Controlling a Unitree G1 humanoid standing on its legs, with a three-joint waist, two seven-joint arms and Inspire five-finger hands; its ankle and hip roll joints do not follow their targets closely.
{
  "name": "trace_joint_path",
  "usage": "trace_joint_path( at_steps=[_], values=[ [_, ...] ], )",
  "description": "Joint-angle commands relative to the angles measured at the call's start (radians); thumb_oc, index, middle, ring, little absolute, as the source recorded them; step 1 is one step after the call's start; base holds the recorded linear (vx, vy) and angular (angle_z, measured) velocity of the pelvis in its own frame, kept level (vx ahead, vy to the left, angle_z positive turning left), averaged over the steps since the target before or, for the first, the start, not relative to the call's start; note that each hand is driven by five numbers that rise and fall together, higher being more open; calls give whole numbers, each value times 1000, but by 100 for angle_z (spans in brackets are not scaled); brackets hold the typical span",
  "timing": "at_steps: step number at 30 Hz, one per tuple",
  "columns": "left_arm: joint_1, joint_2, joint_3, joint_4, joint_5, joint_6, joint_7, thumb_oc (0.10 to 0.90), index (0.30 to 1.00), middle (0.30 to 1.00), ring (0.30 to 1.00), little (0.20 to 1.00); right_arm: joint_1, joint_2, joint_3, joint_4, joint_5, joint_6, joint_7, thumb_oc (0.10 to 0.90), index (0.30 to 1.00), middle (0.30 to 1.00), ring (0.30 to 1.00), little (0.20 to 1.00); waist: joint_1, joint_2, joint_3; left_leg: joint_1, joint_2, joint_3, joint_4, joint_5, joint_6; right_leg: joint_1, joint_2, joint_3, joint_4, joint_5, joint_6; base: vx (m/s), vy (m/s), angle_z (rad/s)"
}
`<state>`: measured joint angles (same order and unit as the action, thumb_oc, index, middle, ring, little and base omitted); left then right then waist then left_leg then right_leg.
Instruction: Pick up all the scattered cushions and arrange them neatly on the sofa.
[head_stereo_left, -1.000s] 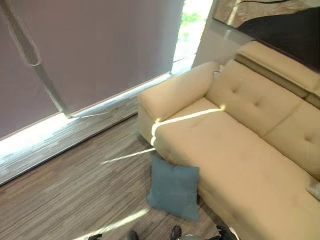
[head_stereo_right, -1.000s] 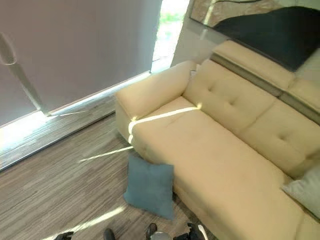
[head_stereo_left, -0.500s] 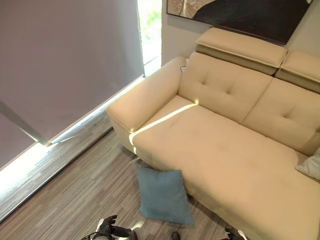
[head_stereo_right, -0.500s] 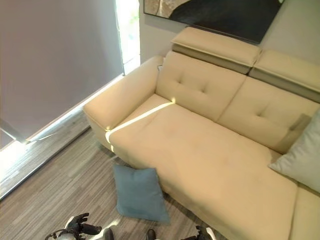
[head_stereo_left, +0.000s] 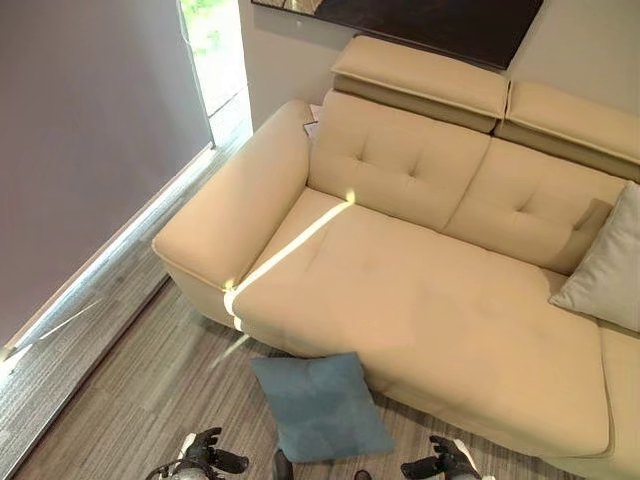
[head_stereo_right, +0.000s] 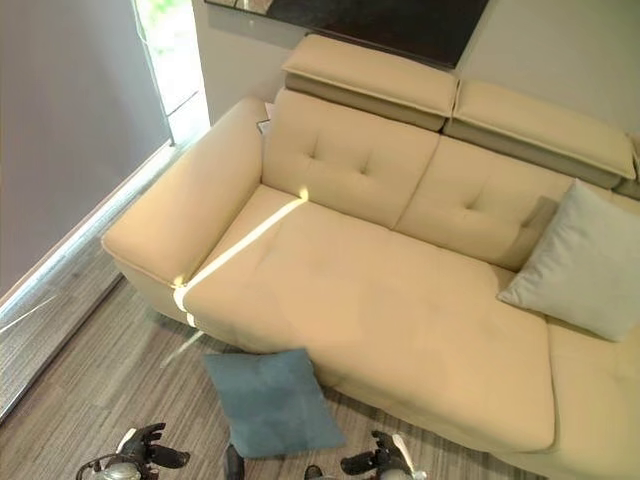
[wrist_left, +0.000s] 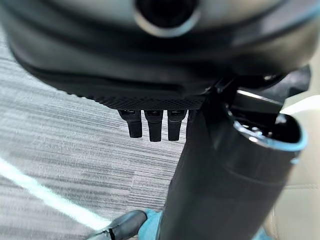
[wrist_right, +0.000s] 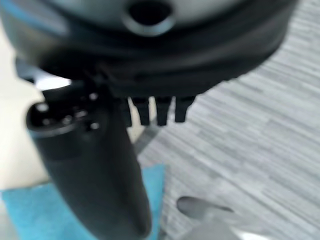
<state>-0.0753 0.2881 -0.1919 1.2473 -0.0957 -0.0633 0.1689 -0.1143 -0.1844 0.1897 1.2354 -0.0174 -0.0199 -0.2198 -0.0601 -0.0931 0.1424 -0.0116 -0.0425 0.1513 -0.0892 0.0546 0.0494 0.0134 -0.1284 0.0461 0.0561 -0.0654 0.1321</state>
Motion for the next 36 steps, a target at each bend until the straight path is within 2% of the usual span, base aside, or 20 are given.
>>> trace_joint_path(
  at_steps=[1,3,4,5,7,10,12,13,14,17,18,19,25,30,36],
  values=[
    [-1,1,17,17,9,-28,14,800,900,900,900,900,4,-55,37,-15,-4,-11,-26,800,900,900,900,900,22,6,-10,-35,48,-16,55,-73,-40,-80,31,-78,38,67,28,-58,50,-55],
    [2,8,17,17,9,-27,10,800,900,900,900,900,9,-53,44,-19,-1,-18,-23,800,900,900,900,900,20,3,-7,-37,42,-20,56,-64,-38,-81,64,-99,60,52,17,-41,40,-27],
    [6,7,18,14,14,-29,5,800,900,900,900,900,16,-58,45,-16,-1,-22,-24,800,900,900,900,900,20,1,-10,-33,31,-22,52,-61,-38,-61,96,-109,47,28,1,-78,-10,-9],
    [5,4,18,17,15,-33,3,800,900,900,900,900,22,-59,50,-10,-4,-22,-26,800,900,900,900,900,27,-5,-13,-34,26,-20,39,-48,-44,-37,99,-137,-2,15,-18,-84,-53,16],
    [2,-2,16,12,10,-36,7,800,900,900,900,900,26,-61,48,-9,3,-25,-25,800,900,900,900,900,21,-3,-14,-49,19,-34,27,-26,-52,-41,130,-81,-16,10,-33,-76,-95,25],
    [0,-15,1,14,21,-37,0,800,900,900,900,900,37,-73,38,-5,11,-27,-26,800,900,900,900,900,17,7,1,-67,11,-40,36,-22,-59,-31,130,-87,-34,7,-49,-66,-42,37],
    [-11,-25,-12,10,23,-35,-4,800,900,900,900,900,39,-85,26,0,14,-25,-30,800,900,900,900,900,7,13,25,-121,10,-39,93,-15,-74,-38,120,-113,-39,4,-59,-227,3,66],
    [-20,-32,-27,-1,28,-35,-6,800,900,900,900,900,44,-95,16,7,17,-20,-35,800,900,900,900,900,-10,18,46,-169,28,16,160,-17,-87,-54,101,-150,-34,9,-67,-266,63,157],
    [-14,-36,-32,-3,36,-34,-11,800,900,900,900,900,49,-96,14,13,13,-16,-37,800,900,900,900,900,-20,18,37,-157,49,44,175,-43,-83,-57,87,-174,-46,23,-63,-194,68,163],
    [-9,-40,-32,1,38,-33,-13,800,900,900,900,900,49,-96,13,13,10,-19,-38,800,900,900,900,900,-25,10,27,-142,59,27,194,-66,-82,-53,74,-175,-56,37,-57,6,50,41],
    [-7,-41,-33,1,38,-33,-12,800,900,900,900,900,49,-95,12,10,10,-21,-37,800,900,900,900,900,-27,9,26,-135,68,16,194,-66,-87,-51,69,-179,-57,41,-54,55,106,2],
    [-5,-44,-32,6,35,-30,-12,800,900,900,900,900,51,-92,11,13,6,-21,-35,800,900,900,900,900,-28,19,17,-105,75,-6,145,-62,-88,-50,71,-185,-61,38,-48,49,86,4],
    [-9,-34,-31,2,31,-31,-8,800,900,900,900,900,42,-86,17,8,4,-21,-40,800,900,900,900,900,-28,30,19,-79,64,-12,65,-47,-79,-78,68,-176,-37,36,-38,44,111,0],
    [-35,-10,-24,-15,13,-38,4,800,900,900,900,900,18,-79,33,-7,10,-21,-47,800,900,900,900,900,-18,22,47,-114,59,2,84,-50,-66,-137,58,-161,8,41,-32,-48,57,-13],
    [-116,17,-10,-90,-81,-76,43,800,900,900,900,900,-44,-85,52,-57,50,-37,-75,800,900,900,900,900,0,8,102,-243,55,8,129,-43,-62,-265,41,-156,43,65,-30,-92,11,-8]
  ],
)
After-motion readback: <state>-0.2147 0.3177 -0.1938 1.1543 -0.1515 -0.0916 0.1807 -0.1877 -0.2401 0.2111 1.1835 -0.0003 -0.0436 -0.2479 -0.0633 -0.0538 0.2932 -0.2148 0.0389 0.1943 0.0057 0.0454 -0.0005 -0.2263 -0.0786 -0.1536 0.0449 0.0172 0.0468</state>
